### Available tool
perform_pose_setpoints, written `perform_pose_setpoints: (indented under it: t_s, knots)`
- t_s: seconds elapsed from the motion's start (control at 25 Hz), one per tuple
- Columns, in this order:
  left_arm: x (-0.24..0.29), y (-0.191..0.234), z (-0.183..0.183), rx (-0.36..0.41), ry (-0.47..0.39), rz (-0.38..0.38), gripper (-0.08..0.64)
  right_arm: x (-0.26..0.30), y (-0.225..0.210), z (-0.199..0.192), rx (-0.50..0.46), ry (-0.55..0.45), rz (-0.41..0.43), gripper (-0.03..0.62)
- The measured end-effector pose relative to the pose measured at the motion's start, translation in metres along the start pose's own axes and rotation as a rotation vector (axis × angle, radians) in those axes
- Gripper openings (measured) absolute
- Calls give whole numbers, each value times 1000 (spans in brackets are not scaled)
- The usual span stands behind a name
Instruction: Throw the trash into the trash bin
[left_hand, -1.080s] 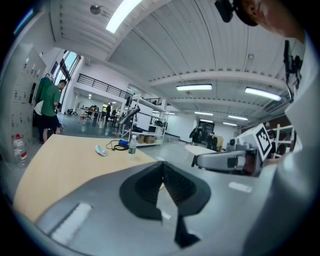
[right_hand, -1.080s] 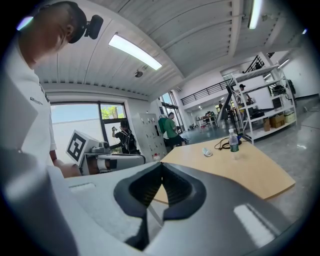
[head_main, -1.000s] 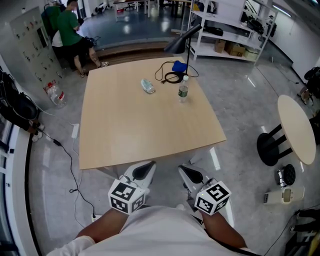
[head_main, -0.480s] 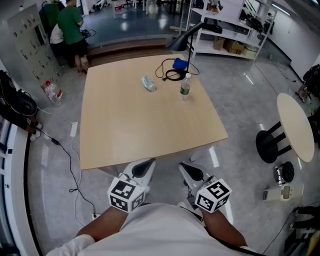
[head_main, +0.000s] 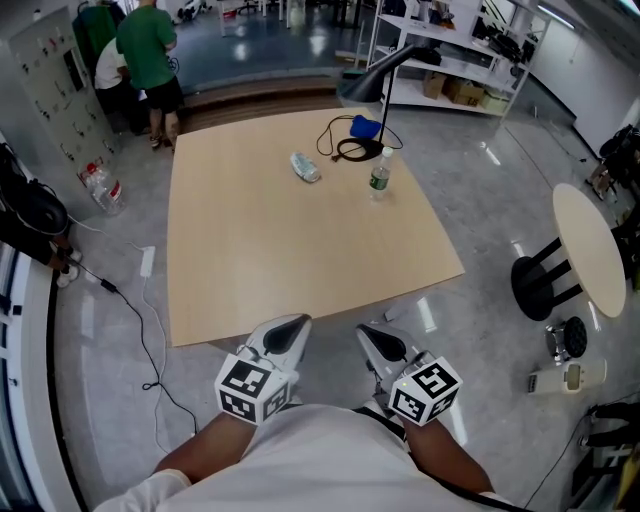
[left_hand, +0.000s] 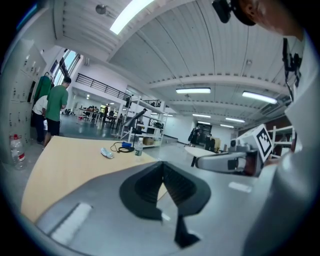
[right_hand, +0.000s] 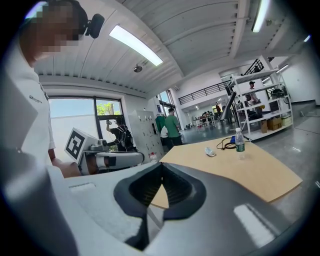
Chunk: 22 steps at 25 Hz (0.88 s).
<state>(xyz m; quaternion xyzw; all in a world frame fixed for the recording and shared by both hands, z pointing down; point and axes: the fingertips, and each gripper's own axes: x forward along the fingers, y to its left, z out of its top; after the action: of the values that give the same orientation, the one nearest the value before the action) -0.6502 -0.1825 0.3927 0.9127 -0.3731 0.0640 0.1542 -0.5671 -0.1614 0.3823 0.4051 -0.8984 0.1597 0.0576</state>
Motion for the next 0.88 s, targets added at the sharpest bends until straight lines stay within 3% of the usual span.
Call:
perform_pose_setpoints:
  t_s: [0.4, 0.88]
  knots:
    - [-21, 38, 0, -14, 2, -13, 6, 34, 27, 1, -7, 22, -12, 2]
    - [-10, 51, 3, -12, -5, -18, 6, 45, 9, 12, -31, 24, -41, 3]
